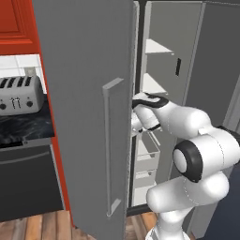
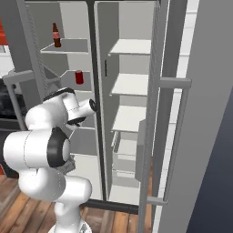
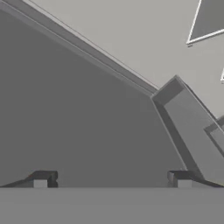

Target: Open the fridge, grab two sodas, and place both sodas inside the bowl with ice on the dining counter.

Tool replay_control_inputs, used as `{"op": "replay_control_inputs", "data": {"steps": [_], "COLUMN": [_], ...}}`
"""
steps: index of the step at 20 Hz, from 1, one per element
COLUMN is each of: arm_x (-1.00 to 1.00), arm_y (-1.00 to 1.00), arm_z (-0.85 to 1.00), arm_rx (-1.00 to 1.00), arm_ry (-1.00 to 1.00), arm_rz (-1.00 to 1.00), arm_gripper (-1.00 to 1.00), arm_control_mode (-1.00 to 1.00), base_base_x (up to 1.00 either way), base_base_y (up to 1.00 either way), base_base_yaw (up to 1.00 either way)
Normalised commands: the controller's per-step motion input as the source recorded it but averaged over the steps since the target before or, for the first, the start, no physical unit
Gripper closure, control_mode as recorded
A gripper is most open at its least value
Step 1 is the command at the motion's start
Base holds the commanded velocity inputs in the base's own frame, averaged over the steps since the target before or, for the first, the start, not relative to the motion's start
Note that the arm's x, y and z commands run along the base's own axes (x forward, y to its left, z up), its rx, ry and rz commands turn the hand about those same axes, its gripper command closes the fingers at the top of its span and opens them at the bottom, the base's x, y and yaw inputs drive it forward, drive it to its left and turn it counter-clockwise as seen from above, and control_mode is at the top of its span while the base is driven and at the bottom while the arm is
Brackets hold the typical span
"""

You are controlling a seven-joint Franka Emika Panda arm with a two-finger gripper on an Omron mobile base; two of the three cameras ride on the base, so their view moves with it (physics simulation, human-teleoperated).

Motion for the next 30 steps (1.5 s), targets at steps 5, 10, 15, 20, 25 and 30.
{"op": "replay_control_inputs", "data": {"steps": [5, 10, 15, 20, 25, 30], "arm_x": [-0.5, -0.54, -0.52, -0.43, -0.29, -0.23], "arm_y": [0.72, 0.71, 0.69, 0.68, 0.69, 0.64], "arm_z": [0.0, 0.0, 0.0, 0.0, 0.0, 0.0], "arm_rx": [0.0, -0.01, -0.01, 0.0, 0.0, 0.0], "arm_ry": [0.0, -0.02, -0.02, 0.0, 0.0, 0.0], "arm_rz": [0.19, 0.2, 0.21, 0.2, 0.19, 0.18], "arm_gripper": [-1.0, -1.0, -1.0, -1.0, -1.0, -1.0], "arm_control_mode": [-1.0, -1.0, -1.0, -1.0, -1.0, -1.0], "base_base_x": [0.0, 0.0, 0.0, 0.0, 0.0, 0.0], "base_base_y": [0.0, 0.0, 0.0, 0.0, 0.0, 0.0], "base_base_yaw": [0.0, 0.0, 0.0, 0.0, 0.0, 0.0]}}
